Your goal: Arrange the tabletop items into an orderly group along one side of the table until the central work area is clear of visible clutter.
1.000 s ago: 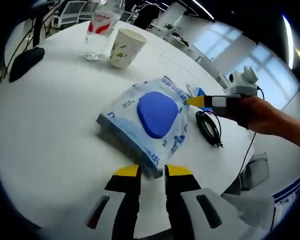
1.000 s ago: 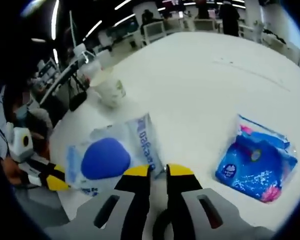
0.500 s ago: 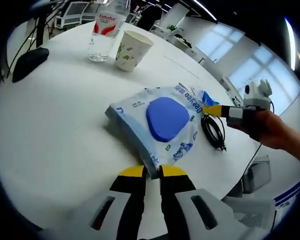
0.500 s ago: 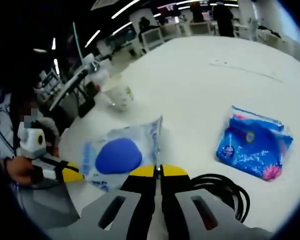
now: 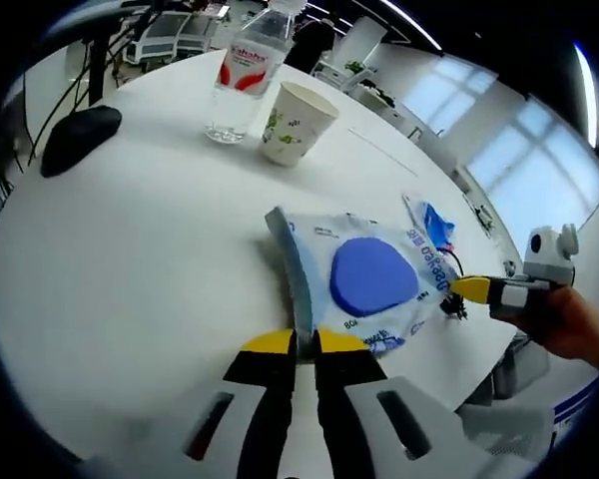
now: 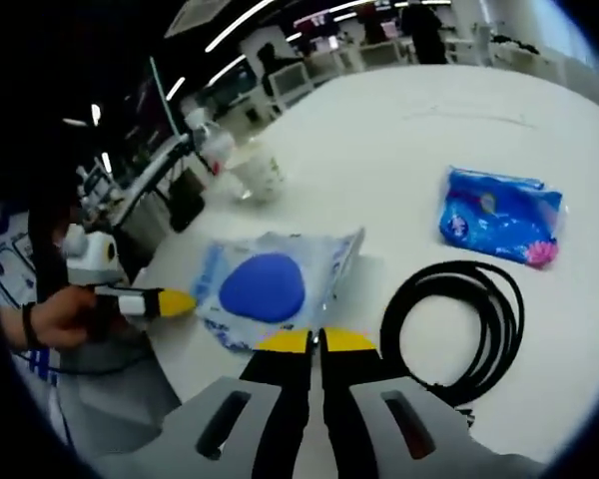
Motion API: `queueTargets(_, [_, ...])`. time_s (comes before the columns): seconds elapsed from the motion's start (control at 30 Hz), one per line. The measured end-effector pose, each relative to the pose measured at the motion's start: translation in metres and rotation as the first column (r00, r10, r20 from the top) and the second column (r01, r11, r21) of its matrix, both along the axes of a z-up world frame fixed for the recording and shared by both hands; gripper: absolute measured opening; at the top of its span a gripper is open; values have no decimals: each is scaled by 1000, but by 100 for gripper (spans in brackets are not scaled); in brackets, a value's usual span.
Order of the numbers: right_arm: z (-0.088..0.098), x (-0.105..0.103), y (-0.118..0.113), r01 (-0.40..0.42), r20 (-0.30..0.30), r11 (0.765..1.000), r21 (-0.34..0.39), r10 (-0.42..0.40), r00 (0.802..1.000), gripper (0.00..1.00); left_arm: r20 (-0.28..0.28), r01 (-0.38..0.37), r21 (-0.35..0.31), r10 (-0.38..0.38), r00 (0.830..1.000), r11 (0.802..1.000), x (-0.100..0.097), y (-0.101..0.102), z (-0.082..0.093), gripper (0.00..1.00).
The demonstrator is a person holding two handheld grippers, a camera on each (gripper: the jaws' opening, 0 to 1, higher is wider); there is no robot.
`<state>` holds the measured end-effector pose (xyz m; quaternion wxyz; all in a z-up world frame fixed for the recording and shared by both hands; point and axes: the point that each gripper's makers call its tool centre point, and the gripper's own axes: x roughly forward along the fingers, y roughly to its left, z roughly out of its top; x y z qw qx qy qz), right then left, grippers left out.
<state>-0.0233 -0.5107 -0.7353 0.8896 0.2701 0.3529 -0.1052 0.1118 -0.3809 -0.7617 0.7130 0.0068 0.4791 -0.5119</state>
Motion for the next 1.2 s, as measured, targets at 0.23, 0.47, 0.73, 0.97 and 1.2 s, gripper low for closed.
queueTargets(0.23, [-12, -9, 35, -37, -20, 998, 46, 38, 999, 1, 17, -13, -18, 13, 1000, 1000, 14, 12, 6, 4])
queueTargets(0.47, [-11, -13, 39, -76, -18, 996, 41, 77, 997, 3, 19, -15, -32, 15, 1000, 999, 23, 22, 7, 8])
queueTargets(0.73, [-7, -15, 29, -59, -9, 997, 45, 60, 998, 13, 35, 2, -37, -1, 999, 999, 17, 29, 9, 11])
queueTargets(0.97, [-11, -15, 29, -48, -19, 997, 56, 49, 999, 18, 35, 17, -53, -16, 999, 998, 15, 25, 10, 14])
queueTargets(1.2, [-13, -10, 26, -17, -26, 998, 67, 19, 999, 13, 31, 18, -55, -17, 999, 998, 17, 24, 8, 11])
